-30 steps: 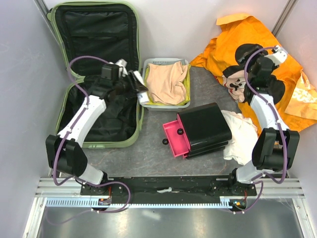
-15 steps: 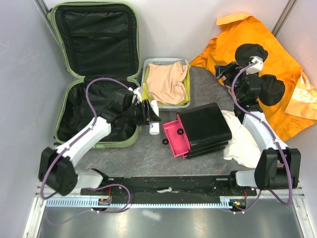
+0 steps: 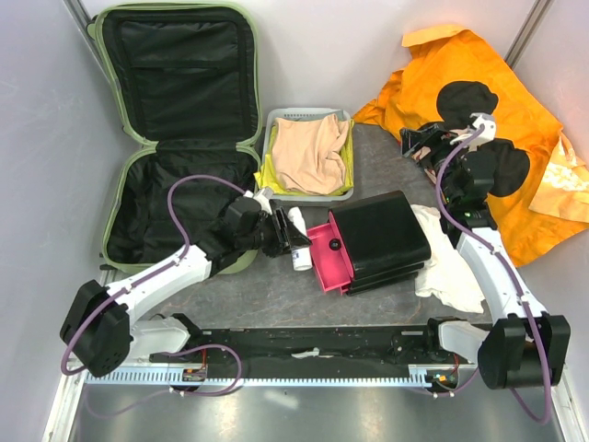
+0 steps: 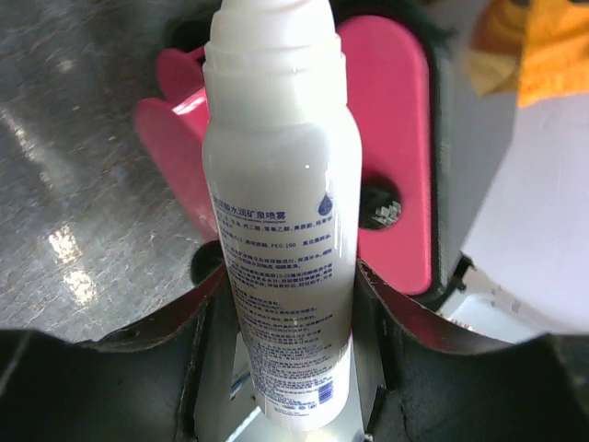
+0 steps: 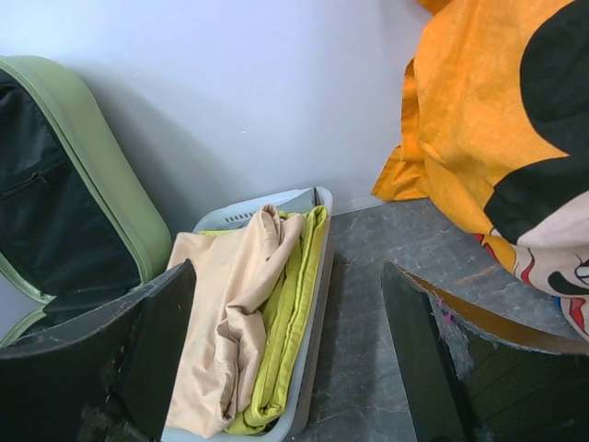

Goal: Open, take out, and arrange the luggage

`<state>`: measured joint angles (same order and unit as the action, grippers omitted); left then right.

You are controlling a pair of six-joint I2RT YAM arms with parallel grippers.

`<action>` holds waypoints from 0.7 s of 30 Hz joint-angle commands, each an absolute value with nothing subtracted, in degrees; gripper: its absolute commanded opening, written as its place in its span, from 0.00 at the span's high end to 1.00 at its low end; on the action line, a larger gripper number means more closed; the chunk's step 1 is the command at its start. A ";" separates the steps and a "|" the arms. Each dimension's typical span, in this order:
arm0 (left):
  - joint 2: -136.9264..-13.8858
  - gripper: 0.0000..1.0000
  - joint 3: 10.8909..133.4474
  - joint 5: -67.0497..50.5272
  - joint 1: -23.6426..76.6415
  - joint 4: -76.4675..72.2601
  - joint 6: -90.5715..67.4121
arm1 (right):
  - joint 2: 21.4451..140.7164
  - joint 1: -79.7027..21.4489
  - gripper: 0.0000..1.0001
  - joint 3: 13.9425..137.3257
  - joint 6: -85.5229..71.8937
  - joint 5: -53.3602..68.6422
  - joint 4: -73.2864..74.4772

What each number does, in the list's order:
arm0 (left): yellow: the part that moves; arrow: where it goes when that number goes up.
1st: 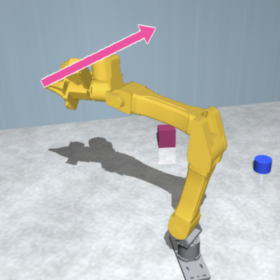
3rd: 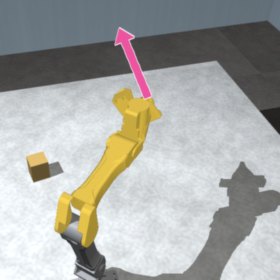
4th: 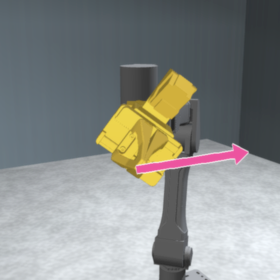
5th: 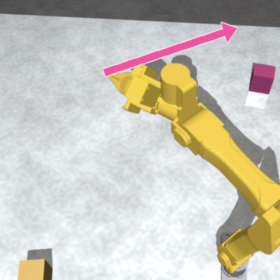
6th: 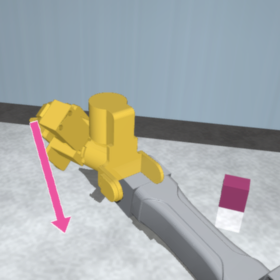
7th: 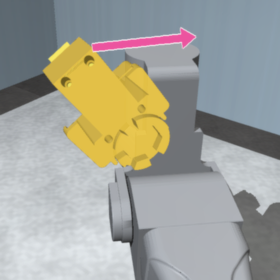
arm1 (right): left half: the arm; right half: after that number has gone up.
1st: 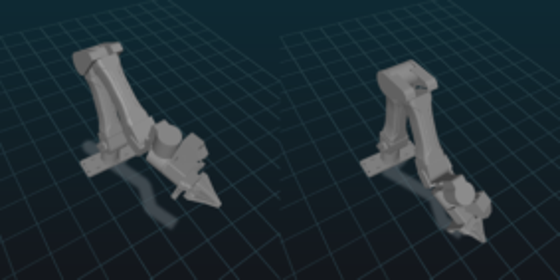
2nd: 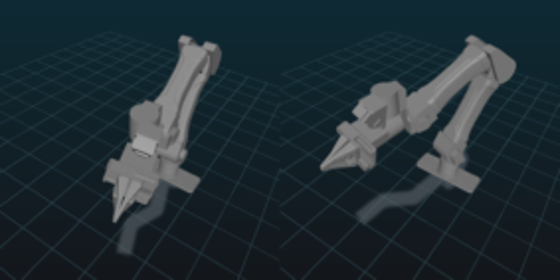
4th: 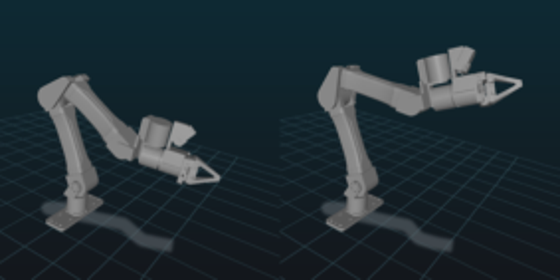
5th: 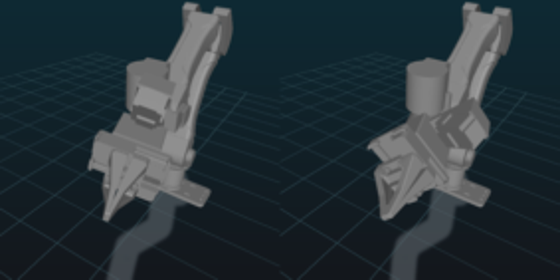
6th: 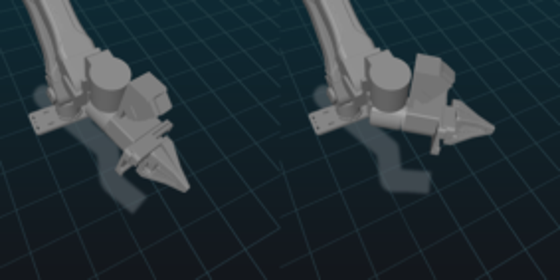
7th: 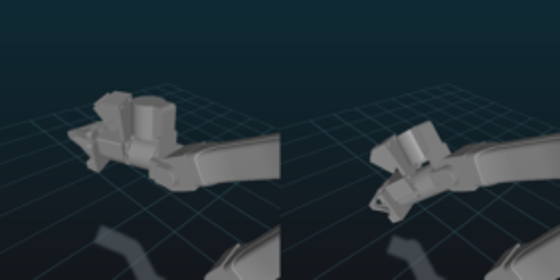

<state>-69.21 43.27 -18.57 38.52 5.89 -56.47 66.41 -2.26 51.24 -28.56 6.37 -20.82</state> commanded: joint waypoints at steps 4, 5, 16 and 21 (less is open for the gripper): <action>-68.11 0.89 42.28 -9.23 42.97 -6.85 -68.37 | 63.19 -2.37 0.10 50.80 -25.58 4.57 -19.42; -68.72 0.89 42.01 -8.88 43.41 -8.16 -68.99 | 63.11 -2.46 0.09 50.80 -25.75 4.57 -19.42; -72.95 0.88 42.37 -7.56 47.72 -9.84 -71.46 | 60.56 -2.46 0.08 50.19 -24.70 3.61 -17.67; -73.04 0.82 42.36 -7.47 48.34 -9.76 -71.54 | 59.59 -2.46 0.08 50.01 -24.61 3.43 -17.14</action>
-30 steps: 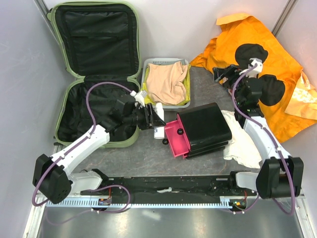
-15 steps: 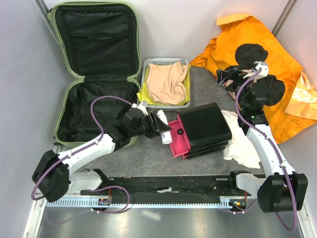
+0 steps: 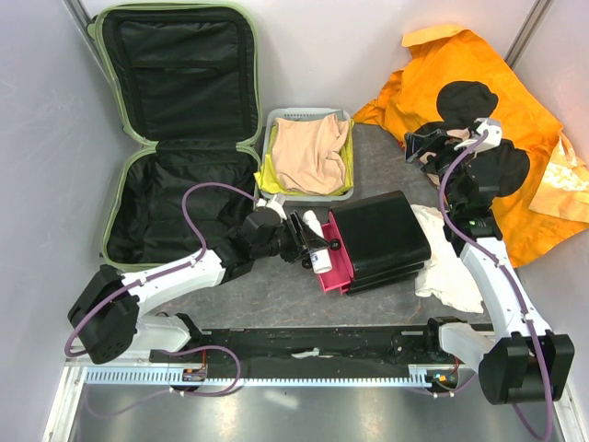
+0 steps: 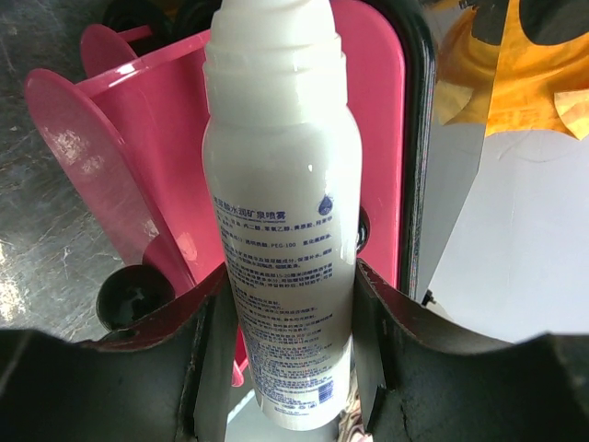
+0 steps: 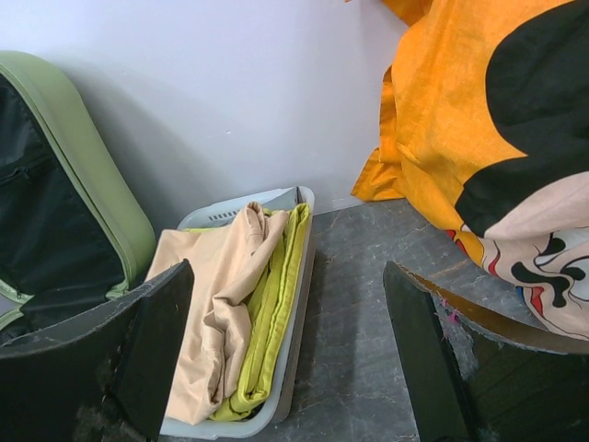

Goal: Open, take out, and arrange the luggage

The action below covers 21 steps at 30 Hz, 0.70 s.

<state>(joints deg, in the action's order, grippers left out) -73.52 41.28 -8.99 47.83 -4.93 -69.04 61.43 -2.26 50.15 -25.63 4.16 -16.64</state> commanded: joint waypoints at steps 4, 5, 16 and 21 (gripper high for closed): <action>-72.16 0.68 42.10 -7.30 48.52 -9.58 -71.46 | 59.24 -2.46 0.07 49.75 -24.79 3.43 -17.14; -71.98 0.67 42.01 -7.21 48.60 -9.41 -71.46 | 59.15 -2.46 0.07 49.66 -24.79 3.43 -17.23; -72.33 0.48 43.68 -7.38 49.04 -7.74 -70.23 | 58.27 -2.46 0.07 49.39 -25.22 3.69 -16.96; -72.42 0.42 44.56 -7.12 49.31 -7.21 -69.52 | 58.18 -2.37 0.07 49.22 -25.22 3.87 -16.96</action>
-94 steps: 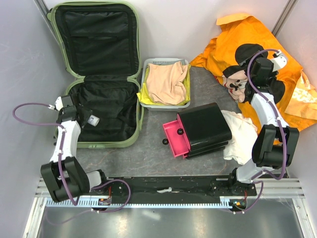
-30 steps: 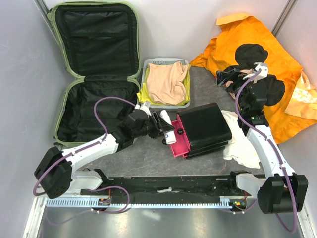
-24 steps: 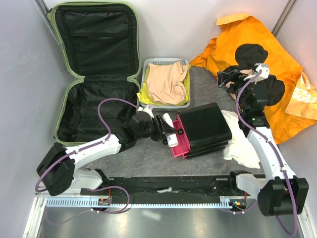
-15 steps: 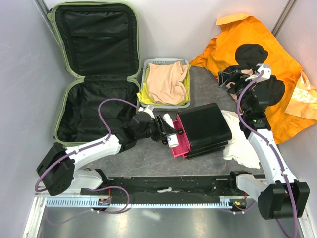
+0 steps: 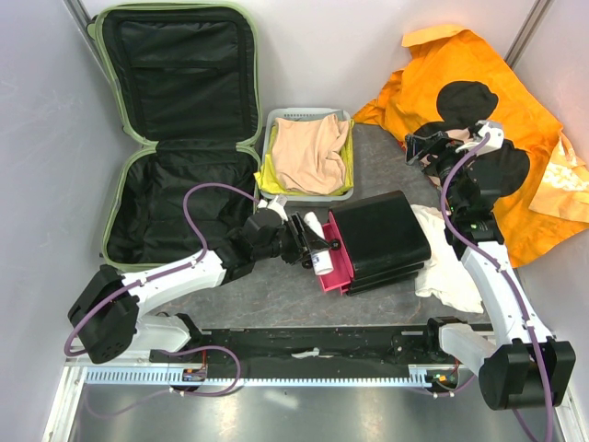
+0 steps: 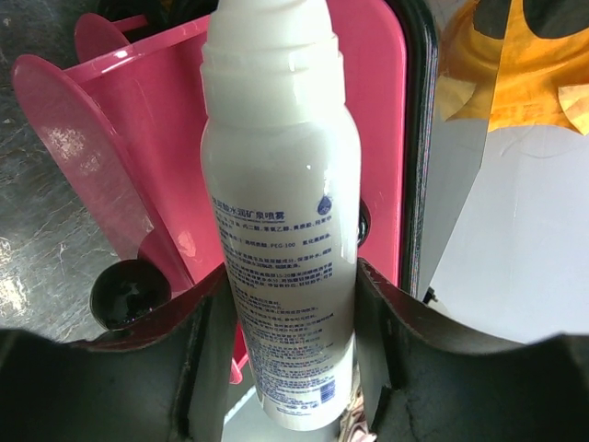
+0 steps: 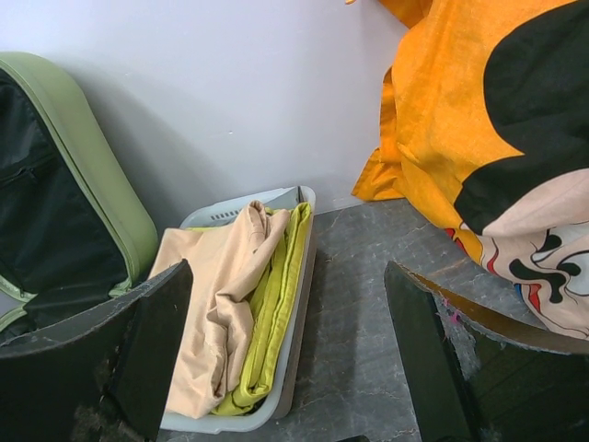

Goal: Open, take out, and arrange the luggage

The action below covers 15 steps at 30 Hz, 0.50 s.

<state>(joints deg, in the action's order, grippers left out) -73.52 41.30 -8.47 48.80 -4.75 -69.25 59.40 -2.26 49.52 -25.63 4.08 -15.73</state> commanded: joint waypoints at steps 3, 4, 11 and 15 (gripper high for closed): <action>-72.33 0.39 45.00 -7.03 49.39 -6.68 -69.08 | 58.10 -2.46 0.06 49.22 -25.22 3.87 -16.96; -72.42 0.38 45.17 -6.94 49.48 -6.42 -69.00 | 58.10 -2.37 0.06 49.22 -25.31 3.78 -16.96; -72.51 0.28 46.58 -6.07 49.75 -5.45 -66.98 | 58.18 -2.37 0.06 49.04 -25.14 3.78 -17.05; -72.51 0.29 48.51 -5.19 49.92 -3.70 -64.78 | 58.18 -2.46 0.06 49.04 -25.14 3.87 -17.05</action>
<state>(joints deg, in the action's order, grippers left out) -73.52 43.35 -6.57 49.06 -0.64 -68.14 59.29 -2.28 49.15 -25.61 4.10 -15.70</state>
